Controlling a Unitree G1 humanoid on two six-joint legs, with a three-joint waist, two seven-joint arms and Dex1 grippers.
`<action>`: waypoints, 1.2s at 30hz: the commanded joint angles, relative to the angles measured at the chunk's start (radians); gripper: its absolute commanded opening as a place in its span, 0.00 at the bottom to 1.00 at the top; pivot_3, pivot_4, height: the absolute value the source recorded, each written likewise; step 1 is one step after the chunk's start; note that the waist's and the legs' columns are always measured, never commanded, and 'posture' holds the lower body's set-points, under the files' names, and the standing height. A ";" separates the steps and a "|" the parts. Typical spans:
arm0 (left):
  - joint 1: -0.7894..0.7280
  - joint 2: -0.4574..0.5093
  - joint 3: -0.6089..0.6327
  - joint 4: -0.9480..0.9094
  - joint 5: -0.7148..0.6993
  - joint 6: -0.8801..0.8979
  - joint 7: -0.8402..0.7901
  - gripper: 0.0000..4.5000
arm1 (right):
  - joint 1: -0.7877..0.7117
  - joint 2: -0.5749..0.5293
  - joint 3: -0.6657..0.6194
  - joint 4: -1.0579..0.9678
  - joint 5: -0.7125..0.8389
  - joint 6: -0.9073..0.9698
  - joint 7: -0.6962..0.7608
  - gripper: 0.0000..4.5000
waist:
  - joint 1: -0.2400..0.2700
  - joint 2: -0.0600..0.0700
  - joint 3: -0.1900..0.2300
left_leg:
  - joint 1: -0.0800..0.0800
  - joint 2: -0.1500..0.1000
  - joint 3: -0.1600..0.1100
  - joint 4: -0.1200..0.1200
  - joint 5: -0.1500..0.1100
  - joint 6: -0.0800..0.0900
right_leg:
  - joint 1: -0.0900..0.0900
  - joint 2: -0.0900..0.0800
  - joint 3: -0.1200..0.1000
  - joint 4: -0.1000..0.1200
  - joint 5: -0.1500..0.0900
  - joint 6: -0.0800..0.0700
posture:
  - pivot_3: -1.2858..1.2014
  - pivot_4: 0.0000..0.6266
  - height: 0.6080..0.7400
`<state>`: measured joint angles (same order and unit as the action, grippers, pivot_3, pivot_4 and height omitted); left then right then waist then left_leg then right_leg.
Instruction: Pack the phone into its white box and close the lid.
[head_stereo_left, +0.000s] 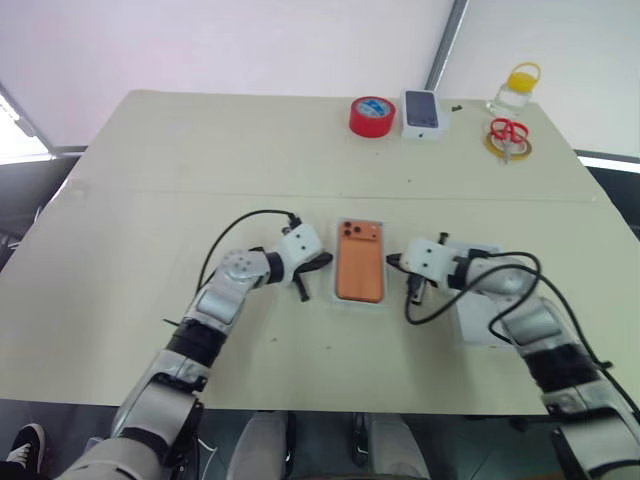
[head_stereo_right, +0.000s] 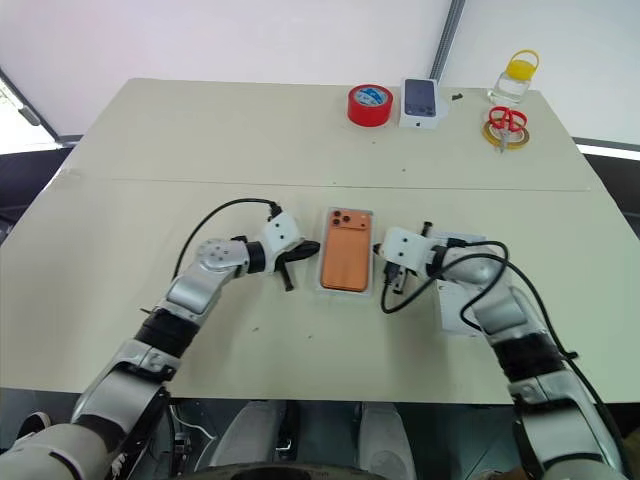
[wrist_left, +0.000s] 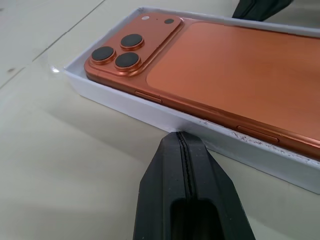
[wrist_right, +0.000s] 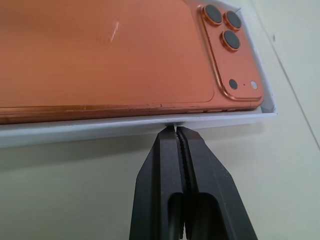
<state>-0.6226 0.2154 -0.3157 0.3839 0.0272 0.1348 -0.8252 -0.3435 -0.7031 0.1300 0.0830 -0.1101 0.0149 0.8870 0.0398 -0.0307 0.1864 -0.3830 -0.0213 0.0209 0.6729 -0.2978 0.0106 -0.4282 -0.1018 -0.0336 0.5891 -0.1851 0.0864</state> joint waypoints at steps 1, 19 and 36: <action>-0.040 -0.100 -0.087 -0.032 -0.002 -0.034 -0.038 0.00 | 0.037 -0.034 -0.039 -0.101 0.051 0.006 0.027 0.01 | 0.000 0.001 0.000 | -0.002 0.001 0.000 0.003 -0.001 0.001 | 0.000 0.001 -0.001 0.000 0.000 0.000 | 0.52 0.24 1.00; -0.108 -0.113 -0.068 0.081 0.051 -0.096 -0.023 0.00 | 0.211 -0.169 -0.154 -0.132 0.117 0.047 0.098 0.01 | -0.003 0.005 0.000 | -0.007 0.002 0.000 0.012 -0.003 0.005 | -0.001 0.001 0.000 -0.005 0.002 0.001 | 0.52 0.24 1.00; -0.026 -0.013 0.048 -0.047 -0.035 -0.048 -0.044 0.00 | 0.222 -0.260 -0.185 0.033 0.067 -0.115 0.050 0.01 | -0.002 0.005 -0.001 | -0.007 0.002 0.001 0.012 -0.003 0.005 | -0.001 0.001 0.000 -0.005 0.002 0.001 | 0.52 0.24 1.00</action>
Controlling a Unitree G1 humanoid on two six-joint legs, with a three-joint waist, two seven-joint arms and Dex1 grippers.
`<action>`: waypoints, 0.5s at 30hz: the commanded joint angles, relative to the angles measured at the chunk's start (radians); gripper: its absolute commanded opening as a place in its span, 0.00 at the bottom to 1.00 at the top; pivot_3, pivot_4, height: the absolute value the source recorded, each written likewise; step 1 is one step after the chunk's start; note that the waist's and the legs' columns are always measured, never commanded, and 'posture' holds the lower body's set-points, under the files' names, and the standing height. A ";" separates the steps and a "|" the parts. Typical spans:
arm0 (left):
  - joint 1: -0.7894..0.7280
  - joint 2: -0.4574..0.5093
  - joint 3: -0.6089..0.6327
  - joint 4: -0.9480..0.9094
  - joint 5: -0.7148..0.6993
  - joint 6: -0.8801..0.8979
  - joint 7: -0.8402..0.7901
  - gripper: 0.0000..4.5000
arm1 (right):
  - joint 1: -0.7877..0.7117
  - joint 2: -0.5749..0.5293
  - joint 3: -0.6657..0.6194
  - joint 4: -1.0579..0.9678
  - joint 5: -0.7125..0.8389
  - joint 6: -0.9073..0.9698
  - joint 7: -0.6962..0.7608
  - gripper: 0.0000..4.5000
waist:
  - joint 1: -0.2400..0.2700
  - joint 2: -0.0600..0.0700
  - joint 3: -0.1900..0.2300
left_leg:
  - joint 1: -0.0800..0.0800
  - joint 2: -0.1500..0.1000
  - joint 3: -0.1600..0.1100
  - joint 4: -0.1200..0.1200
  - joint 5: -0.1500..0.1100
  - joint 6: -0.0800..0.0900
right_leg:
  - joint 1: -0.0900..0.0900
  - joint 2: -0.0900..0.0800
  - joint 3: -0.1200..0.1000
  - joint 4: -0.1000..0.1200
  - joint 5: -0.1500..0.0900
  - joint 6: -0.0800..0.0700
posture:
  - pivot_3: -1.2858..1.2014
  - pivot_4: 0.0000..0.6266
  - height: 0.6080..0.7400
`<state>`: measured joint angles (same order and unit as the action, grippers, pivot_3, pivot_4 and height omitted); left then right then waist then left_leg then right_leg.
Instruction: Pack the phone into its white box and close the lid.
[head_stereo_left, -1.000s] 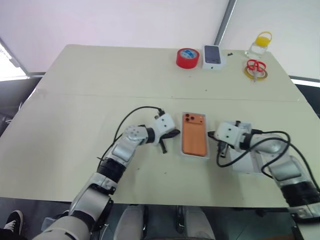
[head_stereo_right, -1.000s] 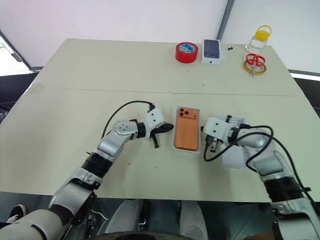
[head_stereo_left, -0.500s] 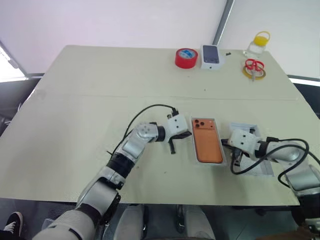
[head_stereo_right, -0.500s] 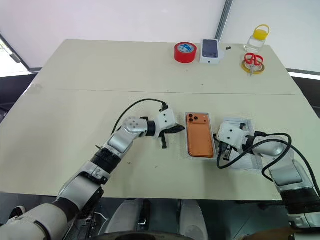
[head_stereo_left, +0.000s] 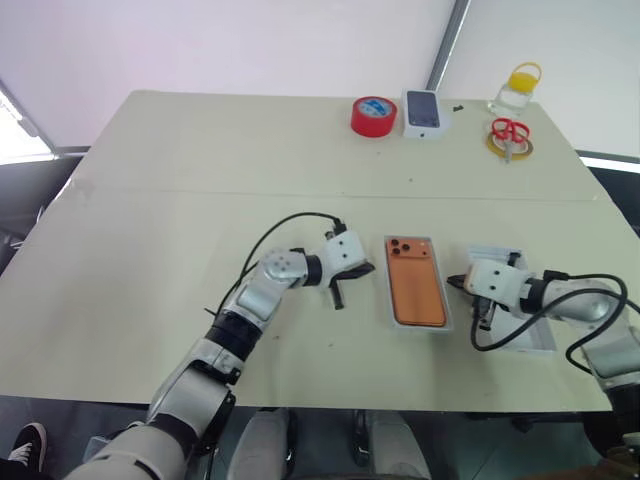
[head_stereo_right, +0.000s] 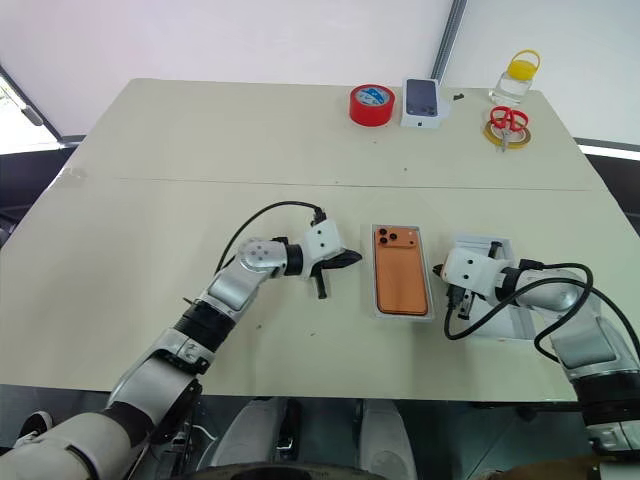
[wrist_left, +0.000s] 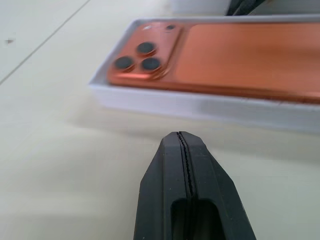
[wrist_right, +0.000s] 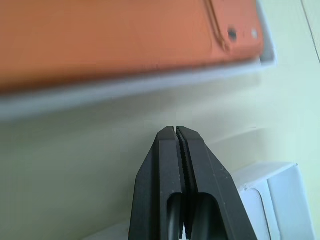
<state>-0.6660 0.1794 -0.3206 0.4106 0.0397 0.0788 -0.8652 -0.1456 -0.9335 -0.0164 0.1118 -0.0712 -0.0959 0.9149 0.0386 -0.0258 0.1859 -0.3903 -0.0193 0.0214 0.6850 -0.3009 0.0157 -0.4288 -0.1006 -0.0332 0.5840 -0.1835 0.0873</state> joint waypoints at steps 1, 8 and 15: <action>0.024 0.034 0.061 -0.085 -0.053 0.008 -0.004 0.00 | 0.032 -0.036 -0.043 0.003 0.038 -0.006 0.031 0.01 | 0.000 0.000 0.000 | 0.000 0.000 0.000 0.000 0.000 0.000 | 0.000 0.000 0.000 0.000 0.000 0.000 | 0.52 0.24 1.00; 0.099 0.158 0.162 -0.241 -0.181 0.124 -0.084 0.29 | -0.032 0.046 -0.167 -0.106 0.322 0.308 0.035 0.12 | -0.006 0.001 0.000 | 0.001 0.001 0.000 0.000 0.000 0.000 | 0.000 0.001 0.001 0.001 0.000 0.000 | 0.52 0.24 1.00; 0.236 0.313 0.246 -0.389 -0.269 0.070 -0.176 0.99 | -0.013 0.084 -0.221 -0.182 0.216 0.439 -0.215 0.64 | -0.001 0.003 0.000 | 0.001 0.002 0.000 0.000 0.000 0.000 | 0.000 0.000 0.001 0.001 0.000 -0.001 | 0.52 0.24 1.00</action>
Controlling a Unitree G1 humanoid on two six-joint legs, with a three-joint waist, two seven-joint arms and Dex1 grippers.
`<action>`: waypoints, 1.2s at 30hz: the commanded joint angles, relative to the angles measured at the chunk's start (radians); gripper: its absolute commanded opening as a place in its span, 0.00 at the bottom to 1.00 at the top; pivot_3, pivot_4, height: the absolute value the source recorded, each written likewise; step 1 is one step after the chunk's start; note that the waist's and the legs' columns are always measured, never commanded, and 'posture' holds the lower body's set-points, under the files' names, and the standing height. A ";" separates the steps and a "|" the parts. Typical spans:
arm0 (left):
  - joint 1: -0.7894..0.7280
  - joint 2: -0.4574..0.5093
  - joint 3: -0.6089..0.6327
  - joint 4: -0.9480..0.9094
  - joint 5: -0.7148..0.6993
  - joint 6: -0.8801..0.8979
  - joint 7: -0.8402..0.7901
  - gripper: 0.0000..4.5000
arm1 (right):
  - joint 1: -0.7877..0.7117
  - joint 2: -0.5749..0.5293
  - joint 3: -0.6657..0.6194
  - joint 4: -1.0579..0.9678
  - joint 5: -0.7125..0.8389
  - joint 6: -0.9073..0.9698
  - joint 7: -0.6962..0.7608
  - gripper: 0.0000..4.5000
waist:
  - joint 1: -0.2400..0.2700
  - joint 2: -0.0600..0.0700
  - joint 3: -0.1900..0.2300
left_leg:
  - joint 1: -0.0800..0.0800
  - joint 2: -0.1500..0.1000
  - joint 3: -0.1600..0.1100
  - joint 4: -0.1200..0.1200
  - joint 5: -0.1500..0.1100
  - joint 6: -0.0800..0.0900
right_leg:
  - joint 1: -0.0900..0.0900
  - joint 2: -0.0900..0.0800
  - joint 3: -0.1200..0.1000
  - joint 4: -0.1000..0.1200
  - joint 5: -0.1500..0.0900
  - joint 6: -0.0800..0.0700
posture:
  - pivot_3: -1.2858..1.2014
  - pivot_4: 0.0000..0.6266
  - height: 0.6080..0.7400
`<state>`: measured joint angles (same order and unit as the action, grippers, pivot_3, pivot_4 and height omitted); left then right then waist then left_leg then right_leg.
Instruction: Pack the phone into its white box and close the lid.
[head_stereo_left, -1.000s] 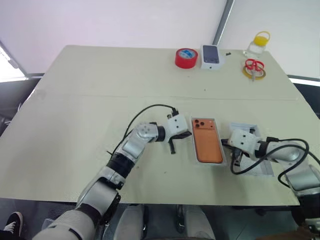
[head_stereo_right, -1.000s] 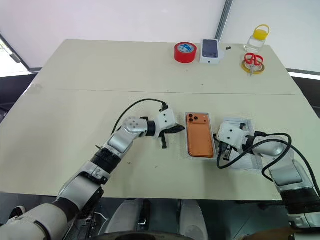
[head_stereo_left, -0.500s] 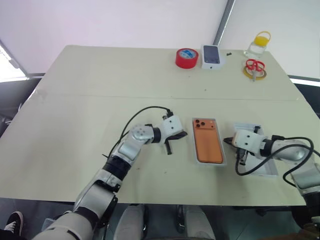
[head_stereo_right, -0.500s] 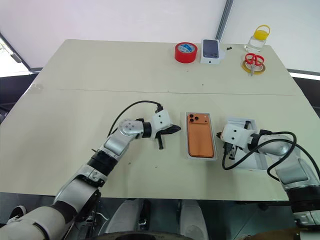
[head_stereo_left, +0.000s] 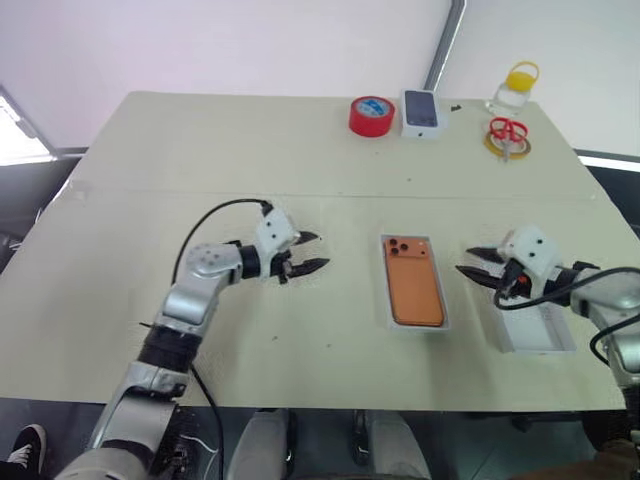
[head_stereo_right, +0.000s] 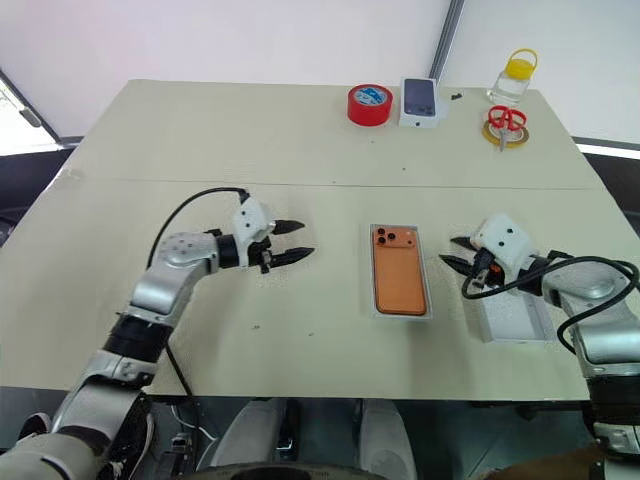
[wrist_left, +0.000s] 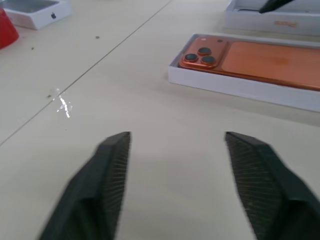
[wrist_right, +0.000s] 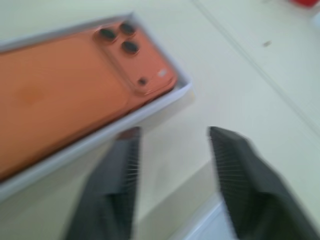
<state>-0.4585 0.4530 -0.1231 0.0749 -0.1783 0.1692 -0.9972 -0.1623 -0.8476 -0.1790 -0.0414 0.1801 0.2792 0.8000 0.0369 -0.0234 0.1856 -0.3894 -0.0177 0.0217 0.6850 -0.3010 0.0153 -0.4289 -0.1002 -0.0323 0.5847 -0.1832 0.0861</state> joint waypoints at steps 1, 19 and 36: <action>0.039 0.056 0.054 -0.056 -0.053 -0.039 -0.051 0.99 | 0.004 0.002 -0.070 -0.035 -0.042 0.103 -0.133 0.64 | 0.002 0.001 0.000 | 0.000 -0.001 0.000 0.000 0.000 0.000 | 0.000 -0.001 0.000 0.000 0.000 0.000 | 0.52 0.24 1.00; 0.095 0.099 0.058 0.033 -0.046 -0.317 -0.097 0.99 | 0.215 0.010 -0.196 -0.499 0.139 0.884 -0.222 0.64 | 0.002 0.005 -0.001 | -0.001 -0.001 0.001 0.000 0.000 0.000 | -0.001 -0.001 0.000 0.000 0.000 -0.001 | 0.52 0.24 1.00; 0.171 0.073 0.031 -0.033 -0.075 -0.425 -0.128 0.99 | -0.146 -0.075 0.025 -0.308 0.278 1.327 -0.252 0.64 | -0.001 0.005 -0.002 | -0.001 0.001 0.002 0.000 0.000 0.000 | -0.001 0.001 0.001 -0.001 0.001 -0.001 | 0.52 0.24 1.00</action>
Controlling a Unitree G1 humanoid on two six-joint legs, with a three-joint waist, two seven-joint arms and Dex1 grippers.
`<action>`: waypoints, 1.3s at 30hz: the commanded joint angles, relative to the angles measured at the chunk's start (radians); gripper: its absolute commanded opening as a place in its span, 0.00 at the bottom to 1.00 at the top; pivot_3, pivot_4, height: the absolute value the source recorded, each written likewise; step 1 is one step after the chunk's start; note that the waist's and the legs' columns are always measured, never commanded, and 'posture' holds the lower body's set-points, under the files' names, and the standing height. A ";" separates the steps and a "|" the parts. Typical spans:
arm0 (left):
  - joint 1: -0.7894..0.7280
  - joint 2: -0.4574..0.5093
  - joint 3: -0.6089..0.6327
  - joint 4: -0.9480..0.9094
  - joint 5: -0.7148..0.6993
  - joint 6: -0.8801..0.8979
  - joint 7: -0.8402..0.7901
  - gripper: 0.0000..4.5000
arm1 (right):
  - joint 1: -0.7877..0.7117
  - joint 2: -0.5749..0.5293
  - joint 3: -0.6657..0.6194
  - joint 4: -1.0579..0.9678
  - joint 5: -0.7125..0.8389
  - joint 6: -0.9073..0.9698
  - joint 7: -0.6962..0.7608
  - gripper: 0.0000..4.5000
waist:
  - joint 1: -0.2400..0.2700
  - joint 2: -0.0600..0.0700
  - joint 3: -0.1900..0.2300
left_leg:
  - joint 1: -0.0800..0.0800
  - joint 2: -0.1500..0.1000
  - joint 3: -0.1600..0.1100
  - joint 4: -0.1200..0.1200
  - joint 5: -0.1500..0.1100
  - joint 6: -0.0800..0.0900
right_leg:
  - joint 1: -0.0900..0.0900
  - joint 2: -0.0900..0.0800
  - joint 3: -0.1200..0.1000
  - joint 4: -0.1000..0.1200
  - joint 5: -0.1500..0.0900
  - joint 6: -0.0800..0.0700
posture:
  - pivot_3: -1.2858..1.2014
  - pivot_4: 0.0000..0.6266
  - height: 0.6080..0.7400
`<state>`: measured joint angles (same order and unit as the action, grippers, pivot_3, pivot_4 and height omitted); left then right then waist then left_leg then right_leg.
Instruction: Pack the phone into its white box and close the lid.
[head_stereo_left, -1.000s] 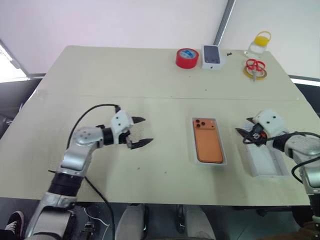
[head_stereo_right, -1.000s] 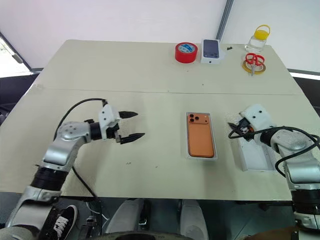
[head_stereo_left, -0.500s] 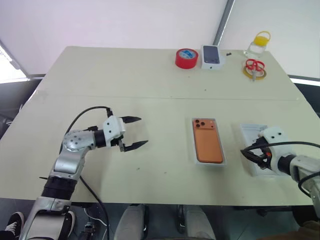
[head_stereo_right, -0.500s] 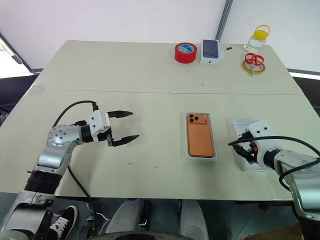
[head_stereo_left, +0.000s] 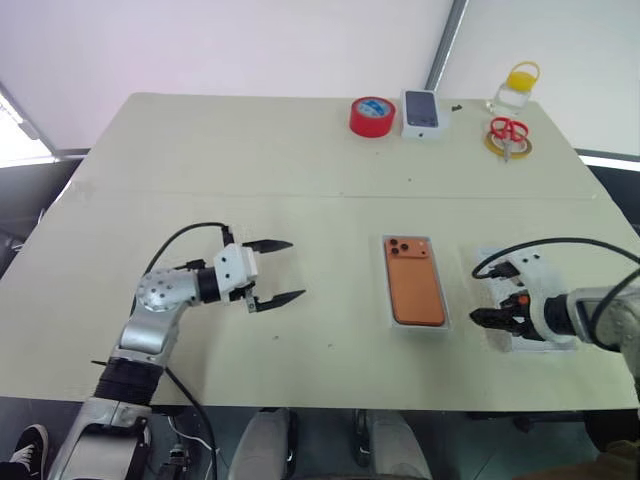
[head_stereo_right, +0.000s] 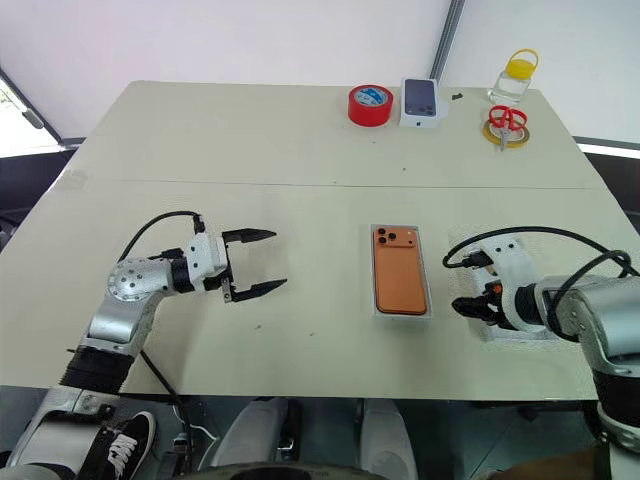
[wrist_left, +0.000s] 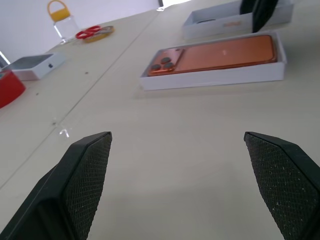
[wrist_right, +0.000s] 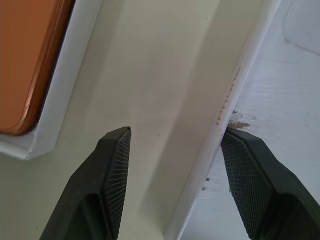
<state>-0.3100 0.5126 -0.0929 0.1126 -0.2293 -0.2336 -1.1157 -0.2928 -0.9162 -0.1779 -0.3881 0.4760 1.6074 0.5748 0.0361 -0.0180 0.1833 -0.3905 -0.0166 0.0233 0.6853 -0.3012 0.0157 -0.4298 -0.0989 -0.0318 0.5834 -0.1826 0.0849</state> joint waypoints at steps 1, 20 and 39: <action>0.033 0.016 0.000 -0.083 -0.023 -0.021 -0.010 0.99 | -0.024 -0.002 0.029 0.054 -0.020 0.000 -0.032 0.64 | 0.000 -0.001 0.000 | 0.000 0.000 0.000 0.000 0.000 0.000 | 0.000 0.000 0.000 0.000 0.000 0.000 | 0.52 0.24 1.00; 0.097 0.017 -0.003 -0.171 -0.012 0.040 0.079 1.00 | -0.003 0.077 0.026 0.129 -0.042 -0.010 -0.101 0.01 | 0.000 -0.018 -0.015 | 0.001 0.002 -0.001 0.000 0.000 0.000 | 0.002 0.001 -0.001 -0.002 0.000 0.000 | 0.52 0.24 1.00; -0.007 -0.012 -0.008 -0.042 0.003 0.043 0.092 1.00 | -0.260 0.203 -0.039 0.179 -0.048 -0.249 -0.129 0.01 | -0.028 -0.005 -0.011 | -0.002 0.004 0.001 -0.001 0.000 0.000 | -0.003 0.004 0.000 0.000 0.001 0.000 | 0.52 0.24 1.00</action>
<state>-0.3006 0.5003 -0.1045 0.0656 -0.2265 -0.1811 -1.0291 -0.5287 -0.7207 -0.1894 -0.1610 0.4159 1.4204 0.4406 0.0085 -0.0233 0.1721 -0.3920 -0.0121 0.0238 0.6837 -0.3014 0.0158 -0.4330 -0.0947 -0.0321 0.5838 -0.1819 0.0847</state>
